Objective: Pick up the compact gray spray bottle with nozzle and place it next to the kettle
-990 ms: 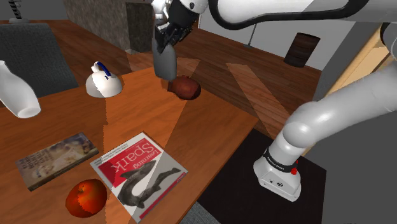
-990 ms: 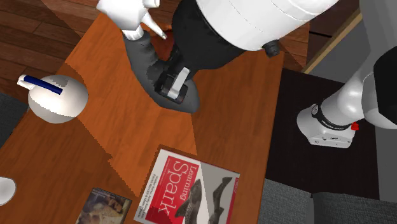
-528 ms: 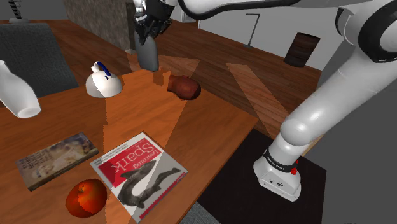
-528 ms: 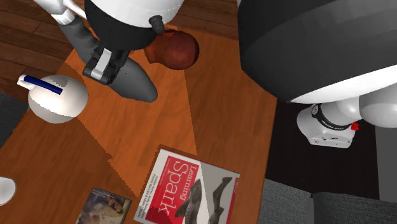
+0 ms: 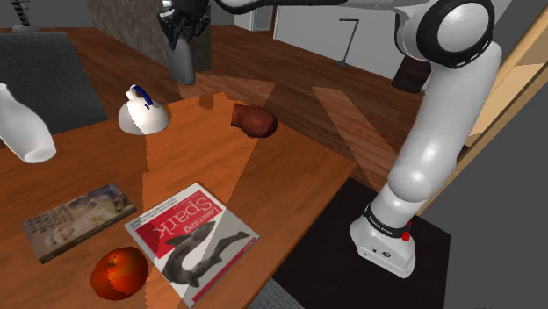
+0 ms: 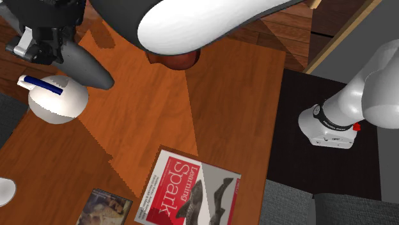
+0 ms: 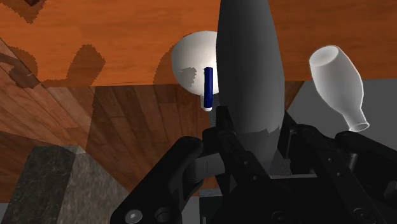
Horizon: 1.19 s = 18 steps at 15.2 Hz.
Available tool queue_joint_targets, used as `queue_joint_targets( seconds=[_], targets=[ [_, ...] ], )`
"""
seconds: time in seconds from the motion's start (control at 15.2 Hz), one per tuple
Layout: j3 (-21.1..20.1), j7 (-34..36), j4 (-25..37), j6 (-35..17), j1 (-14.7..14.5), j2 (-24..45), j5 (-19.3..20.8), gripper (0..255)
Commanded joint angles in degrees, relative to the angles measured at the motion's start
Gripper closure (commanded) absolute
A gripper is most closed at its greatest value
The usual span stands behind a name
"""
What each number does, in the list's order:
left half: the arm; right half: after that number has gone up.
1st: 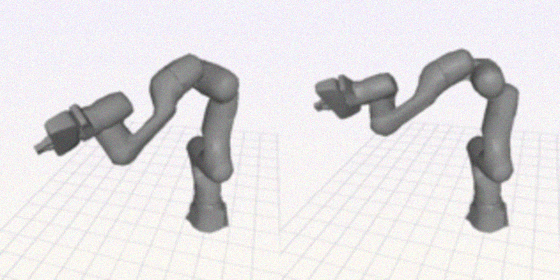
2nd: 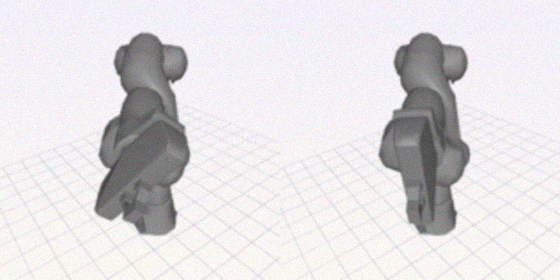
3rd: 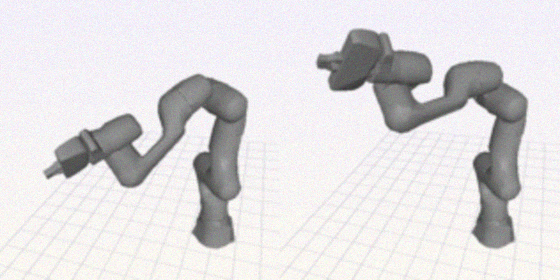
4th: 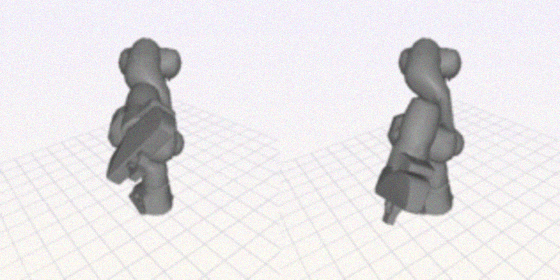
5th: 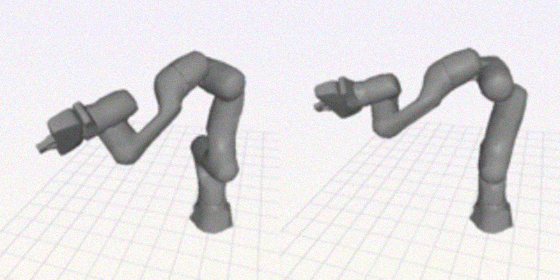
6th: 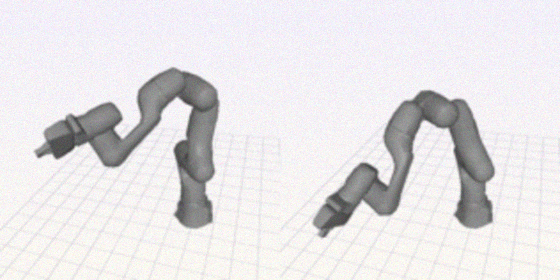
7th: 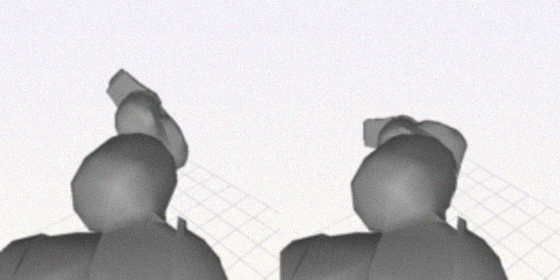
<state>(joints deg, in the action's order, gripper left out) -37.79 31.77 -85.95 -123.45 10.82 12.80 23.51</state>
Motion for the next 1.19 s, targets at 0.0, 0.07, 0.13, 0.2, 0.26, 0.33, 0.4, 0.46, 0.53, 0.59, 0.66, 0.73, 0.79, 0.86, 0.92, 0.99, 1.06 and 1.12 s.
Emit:
queue_joint_targets(
  seconds=[0.0, 0.07, 0.13, 0.2, 0.26, 0.33, 0.4, 0.46, 0.53, 0.59, 0.66, 0.73, 0.79, 0.86, 0.92, 0.99, 1.06, 1.12],
  targets=[
    [0.67, 0.22, 7.0, 2.28, -2.16, 5.86, 3.5, 255],
    [1.13, 0.01, 11.04, 3.7, -3.56, 8.87, 4.97, 255],
    [1.71, -0.39, 15.43, 5.24, -5.15, 11.98, 6.31, 255],
    [2.35, -1.0, 20.28, 6.96, -6.92, 15.23, 7.56, 255],
    [3.02, -1.83, 25.79, 8.92, -8.9, 18.75, 8.77, 255],
    [3.83, -3.0, 32.38, 11.27, -11.31, 22.73, 9.91, 255],
    [4.41, -3.9, 36.9, 12.88, -12.97, 25.32, 10.53, 255],
    [4.41, -3.5, 35.03, 11.73, -12.38, 24.73, 10.36, 255],
    [4.35, -3.1, 33.33, 10.65, -11.83, 24.22, 10.28, 255],
    [4.28, -2.73, 31.75, 9.62, -11.31, 23.78, 10.23, 255],
    [4.23, -2.37, 30.27, 8.63, -10.85, 23.4, 10.2, 255],
    [4.2, -2.03, 28.87, 7.67, -10.42, 23.06, 10.2, 255],
    [4.18, -1.69, 27.56, 6.74, -10.03, 22.76, 10.21, 255],
    [4.17, -1.36, 26.32, 5.85, -9.67, 22.49, 10.23, 255],
    [4.17, -1.05, 25.13, 4.97, -9.34, 22.26, 10.27, 255],
    [4.18, -0.73, 24.01, 4.12, -9.03, 22.06, 10.33, 255],
    [4.21, -0.42, 22.93, 3.28, -8.75, 21.88, 10.4, 255],
    [4.24, -0.12, 21.9, 2.47, -8.49, 21.73, 10.48, 255]
  ],
)
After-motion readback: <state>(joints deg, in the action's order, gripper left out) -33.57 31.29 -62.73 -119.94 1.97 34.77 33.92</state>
